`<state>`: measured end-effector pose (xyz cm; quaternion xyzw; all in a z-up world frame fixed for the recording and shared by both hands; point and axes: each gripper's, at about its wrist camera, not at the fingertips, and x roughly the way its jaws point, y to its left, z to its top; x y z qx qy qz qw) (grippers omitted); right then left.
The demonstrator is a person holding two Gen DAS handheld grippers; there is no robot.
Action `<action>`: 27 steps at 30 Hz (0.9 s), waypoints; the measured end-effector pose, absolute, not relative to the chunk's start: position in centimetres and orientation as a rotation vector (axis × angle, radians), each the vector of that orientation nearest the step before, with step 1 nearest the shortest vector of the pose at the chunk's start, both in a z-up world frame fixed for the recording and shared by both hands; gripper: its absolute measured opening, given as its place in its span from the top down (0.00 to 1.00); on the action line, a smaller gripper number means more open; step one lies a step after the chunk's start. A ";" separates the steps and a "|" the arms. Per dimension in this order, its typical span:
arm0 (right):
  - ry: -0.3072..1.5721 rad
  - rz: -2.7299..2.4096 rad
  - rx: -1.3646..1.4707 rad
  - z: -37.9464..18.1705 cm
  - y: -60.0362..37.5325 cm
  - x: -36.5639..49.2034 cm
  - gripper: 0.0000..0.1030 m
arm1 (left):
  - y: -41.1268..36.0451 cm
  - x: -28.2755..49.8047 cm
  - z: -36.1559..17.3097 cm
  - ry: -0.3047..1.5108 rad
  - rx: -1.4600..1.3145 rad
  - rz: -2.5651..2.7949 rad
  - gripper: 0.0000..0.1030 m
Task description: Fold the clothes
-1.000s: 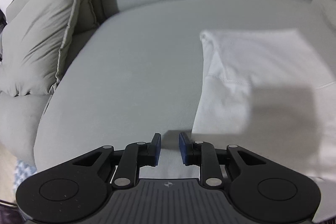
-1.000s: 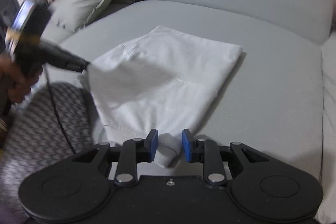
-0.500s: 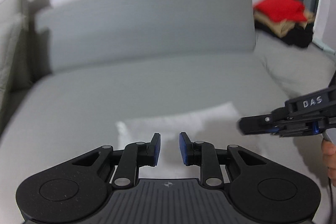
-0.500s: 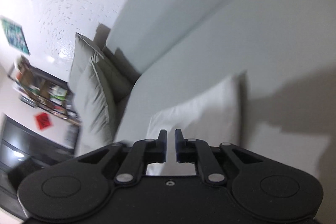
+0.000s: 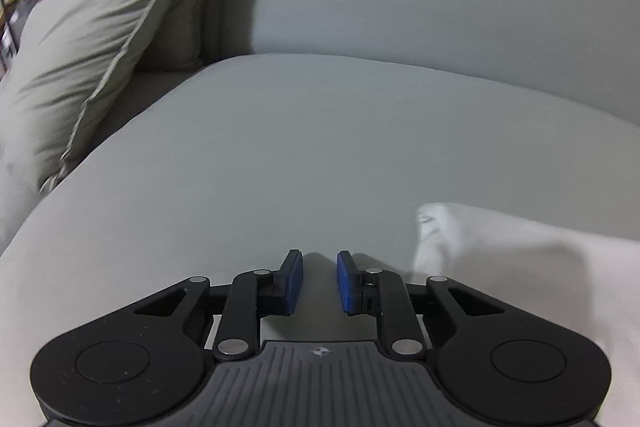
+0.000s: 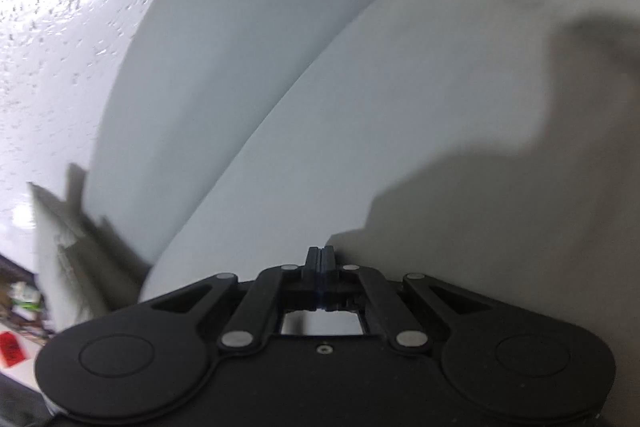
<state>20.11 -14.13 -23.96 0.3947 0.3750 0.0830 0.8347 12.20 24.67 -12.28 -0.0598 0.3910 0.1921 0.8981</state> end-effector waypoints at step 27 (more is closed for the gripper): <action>0.970 0.632 -0.069 -11.3 -8.5 -2.4 0.83 | 13.6 -5.7 -6.9 0.887 0.152 0.095 0.69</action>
